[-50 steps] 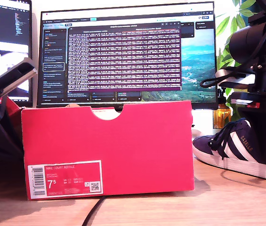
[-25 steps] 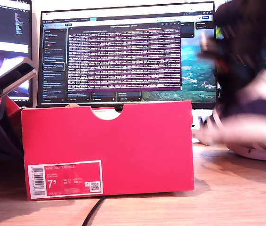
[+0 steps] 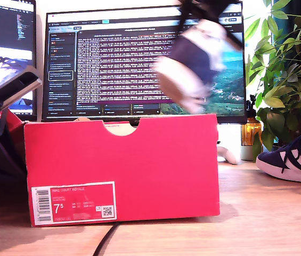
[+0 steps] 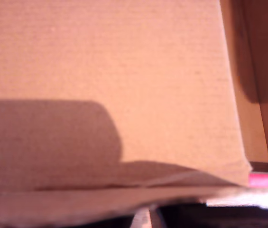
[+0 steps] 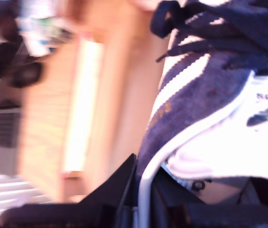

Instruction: Pack the blue shoes by picking the first shoe and placing it inside the red shoebox, left side, then picking and rotating the second shoe and placing it in the shoebox

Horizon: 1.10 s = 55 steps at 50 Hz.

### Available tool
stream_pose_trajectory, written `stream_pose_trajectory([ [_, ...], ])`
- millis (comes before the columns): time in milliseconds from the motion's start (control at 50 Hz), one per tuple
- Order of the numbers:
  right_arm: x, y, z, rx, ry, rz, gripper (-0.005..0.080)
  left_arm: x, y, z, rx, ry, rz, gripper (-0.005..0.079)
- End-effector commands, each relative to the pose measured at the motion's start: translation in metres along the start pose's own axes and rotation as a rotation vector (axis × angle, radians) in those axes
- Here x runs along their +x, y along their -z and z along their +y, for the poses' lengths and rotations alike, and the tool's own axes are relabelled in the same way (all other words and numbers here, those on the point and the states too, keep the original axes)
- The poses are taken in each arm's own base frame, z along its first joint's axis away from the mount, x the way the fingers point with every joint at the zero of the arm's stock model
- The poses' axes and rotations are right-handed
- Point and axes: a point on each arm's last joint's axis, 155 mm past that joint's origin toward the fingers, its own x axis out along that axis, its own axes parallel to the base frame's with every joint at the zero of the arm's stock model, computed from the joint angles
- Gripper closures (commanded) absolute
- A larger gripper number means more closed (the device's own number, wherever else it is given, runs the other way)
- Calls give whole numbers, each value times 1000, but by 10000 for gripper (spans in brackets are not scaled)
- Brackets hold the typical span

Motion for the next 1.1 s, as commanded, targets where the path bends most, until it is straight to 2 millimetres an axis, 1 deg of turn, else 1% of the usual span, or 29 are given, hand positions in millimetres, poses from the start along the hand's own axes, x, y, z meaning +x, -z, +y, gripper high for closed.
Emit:
stream_pose_trajectory([
  [0, -12, -18, 31, -30, -77, -79, 765, 0, -4, -3, 7, 4, -11, 762],
  [100, -3, -19, 44, -26, -109, -94, 765, 0, -5, -3, 7, 0, -16, 762],
  [260, 16, -13, 54, -35, -130, -80, 765, 0, -5, -2, 24, -3, -19, 762],
  [380, 34, -3, 55, -29, -129, -45, 765, 0, -6, -1, 58, -11, -26, 762],
  [540, 60, 14, 53, -33, -116, 7, 765, 0, -6, -1, 59, -10, -27, 762],
  [620, 72, 21, 48, -30, -101, 31, 765, 0, -7, -1, 59, -10, -27, 762],
  [760, 94, 32, 33, -17, -59, 68, 765, 0, -6, -1, 59, -10, -27, 762],
  [980, 120, 47, 12, -6, -13, 122, 765, 0, -7, -1, 58, -9, -27, 762],
  [1080, 129, 54, 7, -3, -2, 142, 765, 0, -7, -1, 59, -9, -27, 762],
])
